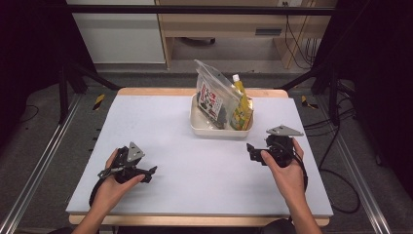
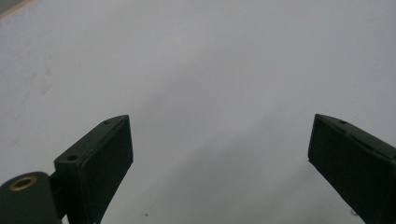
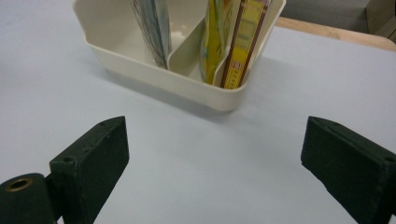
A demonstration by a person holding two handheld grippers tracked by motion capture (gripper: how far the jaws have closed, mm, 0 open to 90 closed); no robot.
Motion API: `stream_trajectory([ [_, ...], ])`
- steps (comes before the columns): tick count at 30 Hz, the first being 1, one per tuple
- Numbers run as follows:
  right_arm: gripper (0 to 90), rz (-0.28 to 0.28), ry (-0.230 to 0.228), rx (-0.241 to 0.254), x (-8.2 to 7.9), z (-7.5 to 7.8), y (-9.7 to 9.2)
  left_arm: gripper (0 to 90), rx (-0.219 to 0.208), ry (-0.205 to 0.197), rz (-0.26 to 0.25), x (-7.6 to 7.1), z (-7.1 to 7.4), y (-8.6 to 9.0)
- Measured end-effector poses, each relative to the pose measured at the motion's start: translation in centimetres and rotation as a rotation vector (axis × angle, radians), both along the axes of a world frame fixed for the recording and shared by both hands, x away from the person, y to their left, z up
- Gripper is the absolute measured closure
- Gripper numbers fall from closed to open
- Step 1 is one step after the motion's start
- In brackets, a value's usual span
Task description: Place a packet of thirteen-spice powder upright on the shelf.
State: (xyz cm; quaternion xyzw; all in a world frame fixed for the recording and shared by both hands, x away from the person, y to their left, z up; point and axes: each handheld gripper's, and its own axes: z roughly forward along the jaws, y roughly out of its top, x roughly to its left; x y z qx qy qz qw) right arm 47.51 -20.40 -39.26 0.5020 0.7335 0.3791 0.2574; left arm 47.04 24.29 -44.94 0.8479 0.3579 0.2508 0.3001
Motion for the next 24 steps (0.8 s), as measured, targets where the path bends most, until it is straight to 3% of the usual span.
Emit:
stream_trajectory([
  [24,10.2,-0.031,0.066,-0.033,-0.3,-4.9,-1.3,6.4,-0.009,-0.002,0.009,0.1,0.0,0.2],
])
